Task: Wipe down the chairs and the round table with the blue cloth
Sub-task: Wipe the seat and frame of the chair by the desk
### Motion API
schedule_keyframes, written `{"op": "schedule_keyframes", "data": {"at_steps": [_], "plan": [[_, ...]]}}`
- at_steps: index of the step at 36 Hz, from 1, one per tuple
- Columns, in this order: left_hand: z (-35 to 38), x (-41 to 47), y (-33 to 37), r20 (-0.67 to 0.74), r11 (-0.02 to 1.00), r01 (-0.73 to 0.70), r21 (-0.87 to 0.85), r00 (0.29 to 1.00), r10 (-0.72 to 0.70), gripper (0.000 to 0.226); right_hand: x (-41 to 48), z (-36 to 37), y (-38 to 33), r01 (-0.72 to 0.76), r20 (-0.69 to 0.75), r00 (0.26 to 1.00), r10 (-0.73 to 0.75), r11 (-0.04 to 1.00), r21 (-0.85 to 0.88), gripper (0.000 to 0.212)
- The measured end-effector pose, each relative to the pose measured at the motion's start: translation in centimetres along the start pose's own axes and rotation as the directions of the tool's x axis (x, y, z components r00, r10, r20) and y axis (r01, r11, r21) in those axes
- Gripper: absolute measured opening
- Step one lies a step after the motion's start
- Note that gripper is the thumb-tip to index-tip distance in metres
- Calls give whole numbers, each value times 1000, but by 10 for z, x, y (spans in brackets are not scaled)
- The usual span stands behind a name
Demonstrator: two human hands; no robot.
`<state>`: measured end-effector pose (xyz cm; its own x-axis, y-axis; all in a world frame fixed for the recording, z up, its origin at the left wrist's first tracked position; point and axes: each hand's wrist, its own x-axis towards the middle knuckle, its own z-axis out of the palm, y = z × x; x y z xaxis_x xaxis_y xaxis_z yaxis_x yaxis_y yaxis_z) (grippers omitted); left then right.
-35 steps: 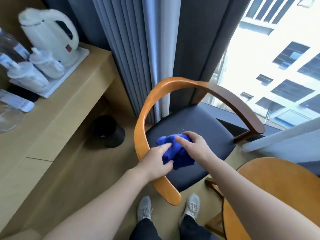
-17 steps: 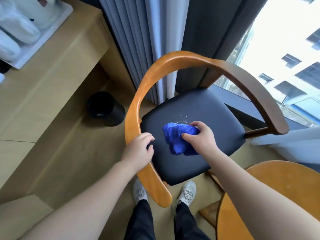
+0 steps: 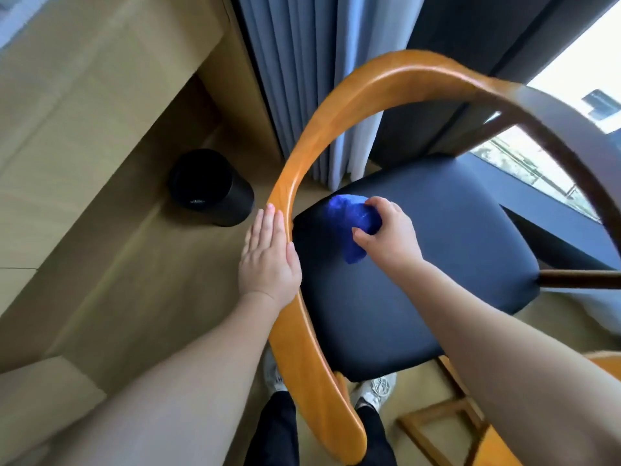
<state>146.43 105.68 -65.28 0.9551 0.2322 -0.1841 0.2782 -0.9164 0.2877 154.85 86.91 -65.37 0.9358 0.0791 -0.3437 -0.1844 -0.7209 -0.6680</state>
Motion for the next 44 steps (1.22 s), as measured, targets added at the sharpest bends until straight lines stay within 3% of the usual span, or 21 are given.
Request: {"op": "schedule_keyframes", "data": {"at_steps": [3, 5, 11, 15, 18, 22, 26, 30, 38, 44], "plan": [[-6, -8, 7, -46, 999, -47, -15, 998, 47, 56, 0, 10, 6, 74, 23, 997, -73, 995, -63, 52], [44, 28, -33, 25, 995, 95, -39, 995, -94, 55, 52, 90, 27, 27, 153, 988, -9, 994, -111, 53], [35, 18, -29, -22, 998, 38, -58, 999, -40, 60, 26, 122, 57, 149, 398, 917, -32, 952, -267, 61], [32, 18, -31, -36, 998, 34, -56, 999, -36, 60, 30, 122, 54, 154, 293, 953, -79, 957, -245, 61], [31, 18, -31, -22, 997, 43, -62, 999, -45, 60, 46, 124, 49, 128, 257, 965, -52, 949, -288, 88], [31, 18, -33, -12, 998, 37, -50, 999, -38, 59, 62, 135, 52, 322, 568, 823, -1, 825, -465, 129], [32, 18, -34, -24, 998, 26, -60, 999, -27, 58, 78, 130, 67, 539, 696, 713, -86, 702, -465, 136], [34, 19, -35, -27, 997, 16, -73, 999, -18, 58, 90, 120, 81, 644, 696, 688, -204, 614, -456, 126], [36, 18, -37, -34, 998, 5, -60, 999, -7, 58, 60, 169, 65, 487, 534, 825, -187, 714, -503, 112], [35, 19, -36, -40, 997, 4, -72, 999, -7, 60, 62, 168, 80, 589, 549, 770, -326, 694, -414, 117]]}}
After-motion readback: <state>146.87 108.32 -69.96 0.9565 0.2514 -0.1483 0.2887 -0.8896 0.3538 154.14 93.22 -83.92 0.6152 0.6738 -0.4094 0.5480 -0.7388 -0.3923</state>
